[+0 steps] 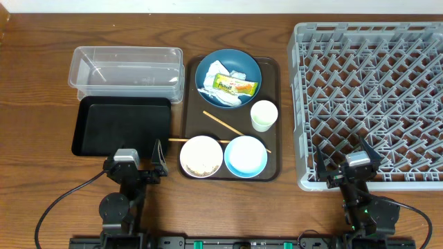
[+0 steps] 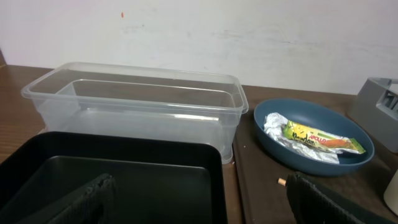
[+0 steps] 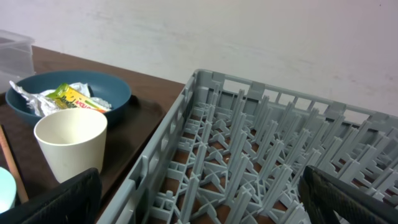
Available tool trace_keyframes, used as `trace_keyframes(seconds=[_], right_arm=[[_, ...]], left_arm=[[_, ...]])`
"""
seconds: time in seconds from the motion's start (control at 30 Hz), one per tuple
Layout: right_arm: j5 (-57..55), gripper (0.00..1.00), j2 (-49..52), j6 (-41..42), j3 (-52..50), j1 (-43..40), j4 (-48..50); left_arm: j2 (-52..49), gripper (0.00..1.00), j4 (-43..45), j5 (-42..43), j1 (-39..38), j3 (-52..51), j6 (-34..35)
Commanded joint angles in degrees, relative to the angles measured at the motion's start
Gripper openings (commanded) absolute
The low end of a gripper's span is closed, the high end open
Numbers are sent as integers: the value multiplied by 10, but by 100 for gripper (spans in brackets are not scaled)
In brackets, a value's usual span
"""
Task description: Sort waste into correct bins and load items into the dishwasher rack
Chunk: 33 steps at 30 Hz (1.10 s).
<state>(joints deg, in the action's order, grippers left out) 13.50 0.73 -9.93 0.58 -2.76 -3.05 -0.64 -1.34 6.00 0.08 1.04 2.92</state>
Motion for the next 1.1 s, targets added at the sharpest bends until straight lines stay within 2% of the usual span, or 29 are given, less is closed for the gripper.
trace_keyframes(seconds=[0.0,0.87,1.07], right_arm=[[0,99,-2,-4,-3,6,1],[0,99,-2,-4,-3,6,1],[-14,99,-2,-14,-3,6,1]], left_arm=[[-1,90,-22,4,-2,-8,-6],[-5,90,-22,4,-2,-8,-5],[-4,89,23,-13,-1,-8,-14]])
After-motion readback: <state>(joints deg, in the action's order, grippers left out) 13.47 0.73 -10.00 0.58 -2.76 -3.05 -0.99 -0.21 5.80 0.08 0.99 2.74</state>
